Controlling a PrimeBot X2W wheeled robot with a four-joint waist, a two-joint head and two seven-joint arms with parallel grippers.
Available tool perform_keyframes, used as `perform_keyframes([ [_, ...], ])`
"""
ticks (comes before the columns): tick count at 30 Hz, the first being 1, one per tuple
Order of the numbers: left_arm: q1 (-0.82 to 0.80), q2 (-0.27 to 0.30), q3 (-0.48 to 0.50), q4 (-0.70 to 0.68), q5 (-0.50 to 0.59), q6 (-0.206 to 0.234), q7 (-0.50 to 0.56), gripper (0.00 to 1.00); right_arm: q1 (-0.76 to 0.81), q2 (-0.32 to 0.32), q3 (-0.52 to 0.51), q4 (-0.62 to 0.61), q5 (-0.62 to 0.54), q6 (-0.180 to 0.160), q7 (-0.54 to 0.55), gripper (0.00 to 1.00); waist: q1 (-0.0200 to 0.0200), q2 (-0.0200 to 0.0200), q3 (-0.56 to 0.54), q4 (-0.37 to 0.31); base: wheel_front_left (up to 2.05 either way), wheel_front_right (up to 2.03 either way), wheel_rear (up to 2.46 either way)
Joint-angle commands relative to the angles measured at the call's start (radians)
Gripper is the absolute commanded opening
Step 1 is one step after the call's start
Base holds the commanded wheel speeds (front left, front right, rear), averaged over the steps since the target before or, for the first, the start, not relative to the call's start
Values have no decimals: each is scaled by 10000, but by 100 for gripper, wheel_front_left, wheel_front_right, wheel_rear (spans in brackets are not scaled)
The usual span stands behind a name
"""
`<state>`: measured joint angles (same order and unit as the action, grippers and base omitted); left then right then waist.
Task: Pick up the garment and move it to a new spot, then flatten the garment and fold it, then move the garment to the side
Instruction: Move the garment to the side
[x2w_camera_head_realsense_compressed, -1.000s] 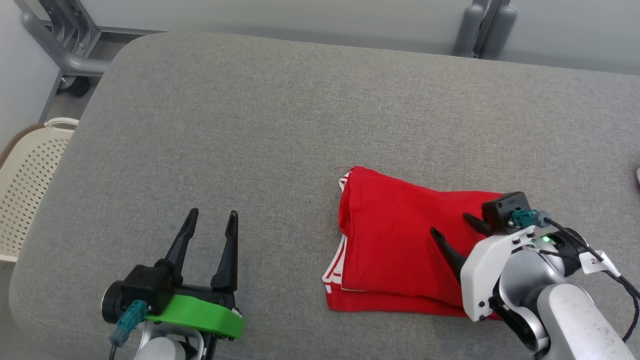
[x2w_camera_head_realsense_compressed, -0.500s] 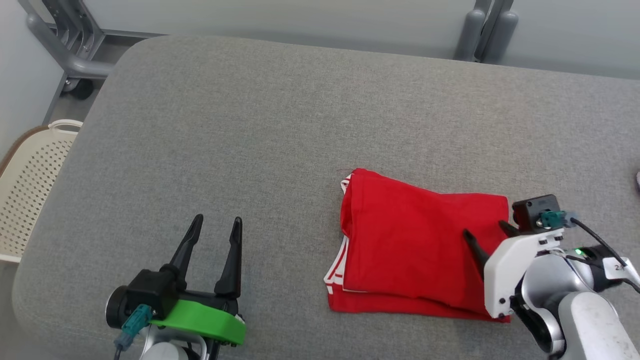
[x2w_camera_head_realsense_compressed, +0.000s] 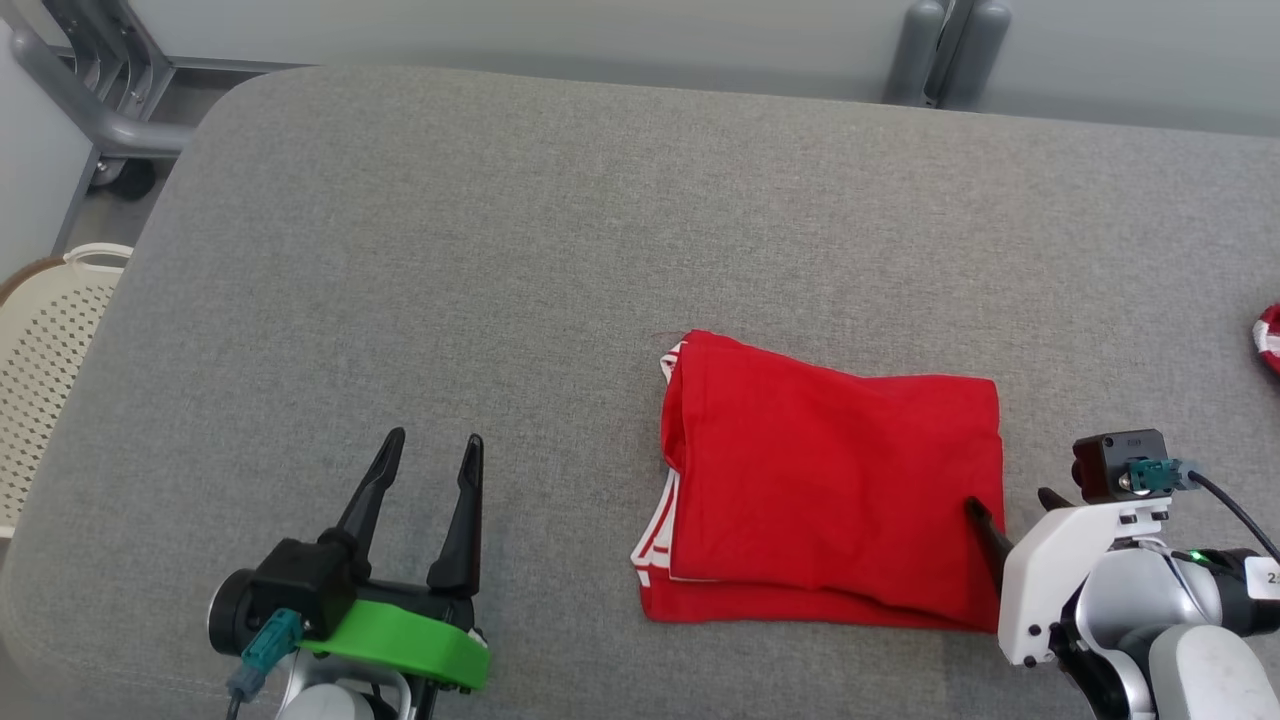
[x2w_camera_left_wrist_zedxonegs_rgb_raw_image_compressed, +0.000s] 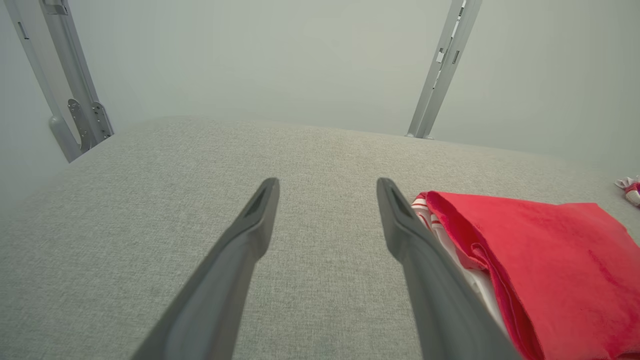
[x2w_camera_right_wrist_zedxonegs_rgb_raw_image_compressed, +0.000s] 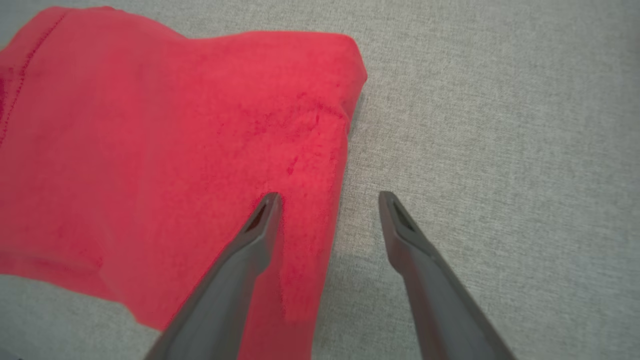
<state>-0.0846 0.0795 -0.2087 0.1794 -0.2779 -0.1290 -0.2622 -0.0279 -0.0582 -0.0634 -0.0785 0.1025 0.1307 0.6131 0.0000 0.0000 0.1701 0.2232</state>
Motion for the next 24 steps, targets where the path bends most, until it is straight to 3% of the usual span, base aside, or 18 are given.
perform_keyframes([
  [1,-151,75,-16,-24,71,-28,-25,100,-156,1,-46,82,-20,-3,-79,100,0,0,73,1,0,0,0],
  [12,-382,16,-64,-31,0,-28,-25,100,-947,67,-92,1588,876,-3,300,100,0,0,479,164,0,0,0],
  [13,-400,4,-56,-38,-1,-28,-25,100,-973,69,-144,1730,952,-3,340,87,0,0,499,175,0,0,0],
  [15,-422,-14,-24,-55,14,-28,-25,100,-1014,77,-172,1950,1061,-3,403,0,0,0,542,199,0,0,0],
  [24,-437,-75,213,-57,181,-28,-25,100,-1346,50,-227,1987,715,-13,185,0,0,0,479,89,0,0,0],
])
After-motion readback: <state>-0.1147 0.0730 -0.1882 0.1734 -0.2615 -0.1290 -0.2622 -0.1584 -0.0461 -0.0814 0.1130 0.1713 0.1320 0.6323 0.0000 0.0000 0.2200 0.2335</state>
